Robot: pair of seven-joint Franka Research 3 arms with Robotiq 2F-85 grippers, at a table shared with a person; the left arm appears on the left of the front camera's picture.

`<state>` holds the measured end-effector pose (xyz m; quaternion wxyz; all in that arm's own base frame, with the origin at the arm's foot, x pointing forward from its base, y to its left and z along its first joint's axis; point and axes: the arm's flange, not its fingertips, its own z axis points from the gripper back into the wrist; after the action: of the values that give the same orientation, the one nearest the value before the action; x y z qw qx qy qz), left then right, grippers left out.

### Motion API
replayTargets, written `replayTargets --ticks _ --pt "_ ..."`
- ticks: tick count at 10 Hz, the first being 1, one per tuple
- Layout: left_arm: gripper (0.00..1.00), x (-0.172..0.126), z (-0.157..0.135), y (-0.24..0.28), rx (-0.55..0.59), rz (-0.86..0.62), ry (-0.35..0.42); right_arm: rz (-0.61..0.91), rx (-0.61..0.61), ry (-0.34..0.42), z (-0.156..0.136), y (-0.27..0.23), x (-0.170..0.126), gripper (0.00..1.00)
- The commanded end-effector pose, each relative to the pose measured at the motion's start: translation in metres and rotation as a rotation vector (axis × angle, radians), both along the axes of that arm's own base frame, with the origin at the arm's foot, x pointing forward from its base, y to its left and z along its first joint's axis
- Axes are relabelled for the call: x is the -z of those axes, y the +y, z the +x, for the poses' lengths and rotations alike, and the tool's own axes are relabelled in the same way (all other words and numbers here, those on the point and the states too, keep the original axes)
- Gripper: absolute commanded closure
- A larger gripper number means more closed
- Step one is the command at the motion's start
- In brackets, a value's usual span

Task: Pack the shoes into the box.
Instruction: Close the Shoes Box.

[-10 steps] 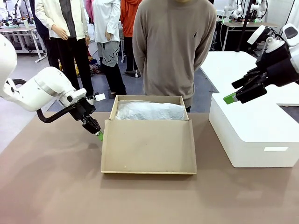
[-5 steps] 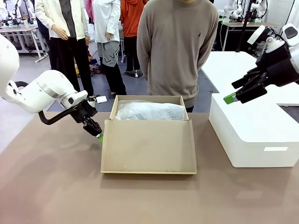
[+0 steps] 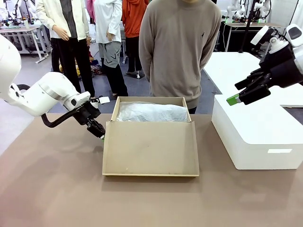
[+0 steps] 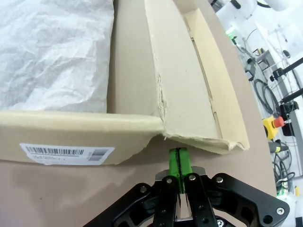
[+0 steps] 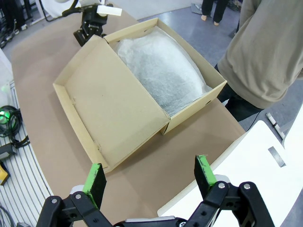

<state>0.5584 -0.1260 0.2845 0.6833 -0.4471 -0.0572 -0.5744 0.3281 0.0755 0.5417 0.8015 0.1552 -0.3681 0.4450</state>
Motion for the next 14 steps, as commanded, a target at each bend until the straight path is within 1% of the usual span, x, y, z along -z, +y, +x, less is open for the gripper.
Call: replayTargets --ticks 1,3,4,6,9,12,14 --pt "1.00 0.002 0.001 -0.005 0.008 -0.044 0.026 0.015 -0.007 -0.001 0.001 0.000 0.000 0.00" --pt "1.00 0.002 -0.001 -0.005 0.020 -0.064 0.069 0.015 -0.007 -0.001 0.001 0.000 0.000 0.00" --pt "1.00 0.001 -0.001 -0.006 0.021 -0.080 0.075 0.015 -0.007 -0.001 0.001 0.000 0.000 0.00" --pt "1.00 0.000 -0.001 -0.006 0.030 -0.098 0.136 0.015 -0.007 -0.001 0.001 0.000 0.000 0.00" --pt "1.00 -0.002 -0.003 -0.007 0.052 -0.171 0.186 0.015 -0.007 -0.001 0.001 0.000 0.000 0.00" --pt "1.00 -0.006 -0.003 -0.005 0.024 -0.222 0.216 0.015 -0.007 -0.001 0.001 0.000 0.000 0.00" --pt "1.00 -0.011 -0.004 -0.003 -0.012 -0.256 0.256 0.015 -0.007 -0.001 0.001 0.000 0.000 0.00"
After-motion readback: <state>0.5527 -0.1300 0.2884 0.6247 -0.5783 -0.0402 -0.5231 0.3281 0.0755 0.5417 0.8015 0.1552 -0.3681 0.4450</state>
